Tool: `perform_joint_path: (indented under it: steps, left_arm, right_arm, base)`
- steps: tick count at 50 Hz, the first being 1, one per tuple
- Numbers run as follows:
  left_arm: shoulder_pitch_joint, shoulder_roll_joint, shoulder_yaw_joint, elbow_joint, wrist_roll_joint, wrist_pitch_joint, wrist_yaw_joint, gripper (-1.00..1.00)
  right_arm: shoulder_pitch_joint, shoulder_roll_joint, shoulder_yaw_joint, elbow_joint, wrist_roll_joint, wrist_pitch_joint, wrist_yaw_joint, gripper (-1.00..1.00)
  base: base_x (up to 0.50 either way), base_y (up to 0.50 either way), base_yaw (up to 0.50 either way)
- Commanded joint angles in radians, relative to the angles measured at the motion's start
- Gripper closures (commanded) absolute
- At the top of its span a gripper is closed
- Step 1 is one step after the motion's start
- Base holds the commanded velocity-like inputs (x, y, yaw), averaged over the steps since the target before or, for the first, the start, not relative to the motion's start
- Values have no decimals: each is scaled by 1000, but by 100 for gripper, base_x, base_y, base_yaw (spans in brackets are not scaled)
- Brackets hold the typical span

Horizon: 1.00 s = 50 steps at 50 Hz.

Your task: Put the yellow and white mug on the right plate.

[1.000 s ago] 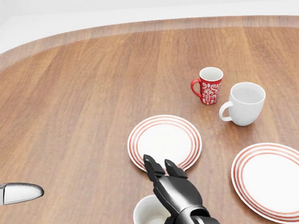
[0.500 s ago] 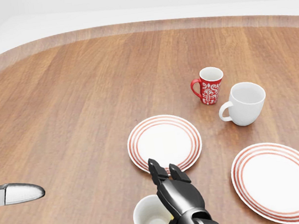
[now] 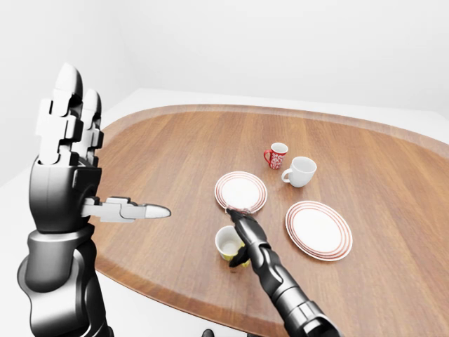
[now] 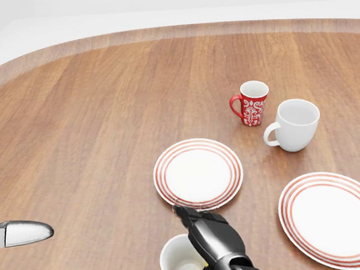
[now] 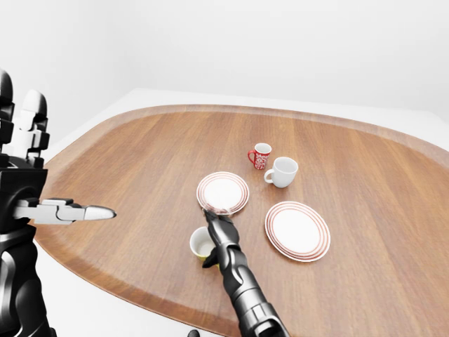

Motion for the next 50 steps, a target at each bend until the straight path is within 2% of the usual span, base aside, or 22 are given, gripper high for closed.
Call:
perform_joint_path:
  steps: [1,11,21,28,36,50]
  left_arm:
    - [0,0,-1,2,0,0,1,-100]
    - [0,0,0,2,0,0,1,-100]
    - [-2,2,3,-3,-2,0,0,-100]
    - [-3,3,3,-6,-4,0,0,-100]
    - [-1,2,3,-3,-3,0,0,-100]
    - [-3,2,1,-5,-2,0,0,-100]
  right_arm:
    - [-10,-3,-4,49,4,-20,-19,100]
    - [-10,-1,-8,32,9,-14,-14,100]
    - [-2,-8,-12,-38,18,15,25,100]
    - [1,-23,-22,-114,24,15,68,100]
    - [14,-46,-35,-310,18,15,181,100]
    - [-55,-118,-112,-276,68,15,191,100]
  base:
    - [0,0,0]
    - [0,0,0]
    - [0,0,0]
    - [0,0,0]
    - [0,0,0]
    - [0,0,0]
